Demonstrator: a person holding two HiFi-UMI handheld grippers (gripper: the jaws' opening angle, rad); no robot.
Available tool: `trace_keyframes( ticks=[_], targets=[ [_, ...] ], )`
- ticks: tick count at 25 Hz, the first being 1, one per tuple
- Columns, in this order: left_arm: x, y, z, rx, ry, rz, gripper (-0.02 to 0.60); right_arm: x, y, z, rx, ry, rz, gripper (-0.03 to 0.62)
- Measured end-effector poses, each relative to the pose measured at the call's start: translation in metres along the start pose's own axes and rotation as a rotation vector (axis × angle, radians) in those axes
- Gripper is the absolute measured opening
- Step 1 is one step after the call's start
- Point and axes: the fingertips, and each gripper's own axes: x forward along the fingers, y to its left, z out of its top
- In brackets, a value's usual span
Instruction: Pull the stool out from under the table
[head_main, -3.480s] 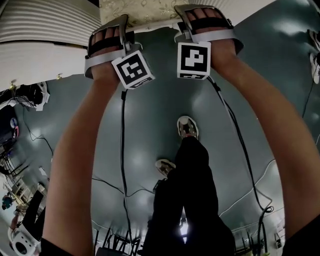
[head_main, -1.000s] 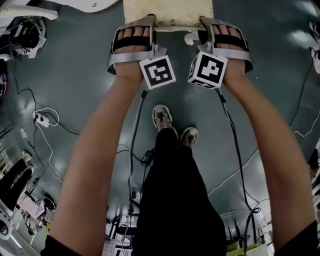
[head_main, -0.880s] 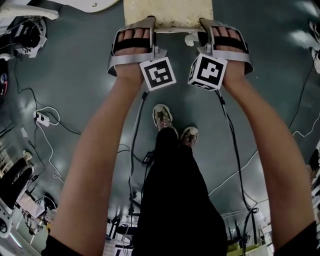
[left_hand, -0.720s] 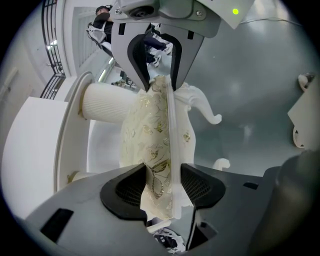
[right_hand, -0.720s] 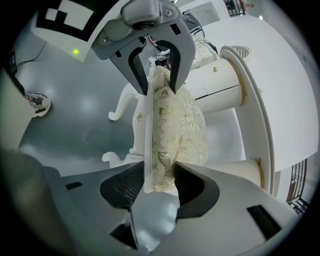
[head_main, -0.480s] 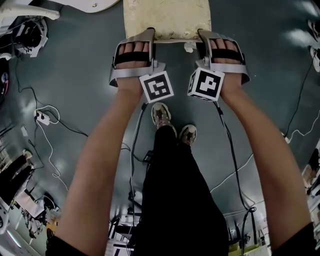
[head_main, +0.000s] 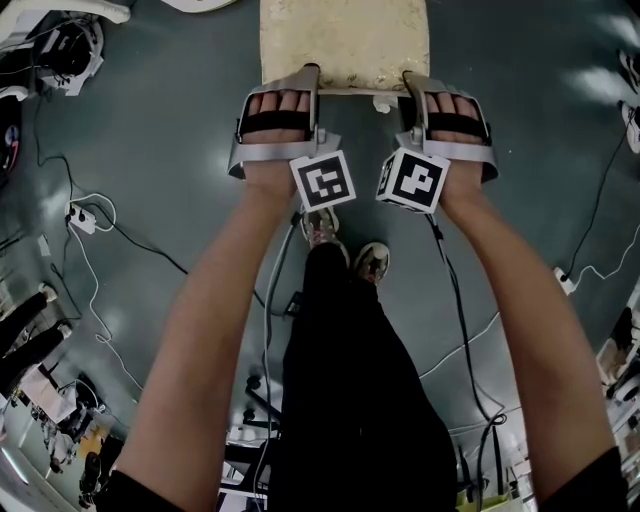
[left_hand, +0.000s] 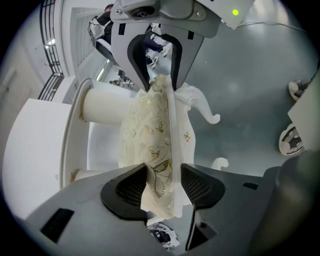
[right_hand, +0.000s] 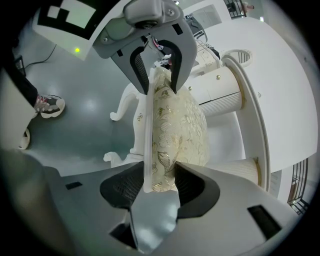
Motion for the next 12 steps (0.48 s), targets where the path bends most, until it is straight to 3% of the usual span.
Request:
trace_keyframes(
  ticks=[4, 7, 12],
  targets=[
    [-0.019, -0.022, 0.009, -0.052, -0.029, -0.058, 0.225, -0.015, 0.015, -0.001, -0.012, -0.013, 0.008, 0.186],
    [-0.028, -0.026, 0.013, -0.067, -0.045, -0.057, 0.231, -0.023, 0.020, -0.005, 0.001, 0.001, 0.010, 0.186],
    [-0.030, -0.015, 0.009, -0.098, 0.018, -0.070, 0.256, -0.030, 0.013, 0.001, 0.108, 0.045, 0.038, 0.199]
  ],
)
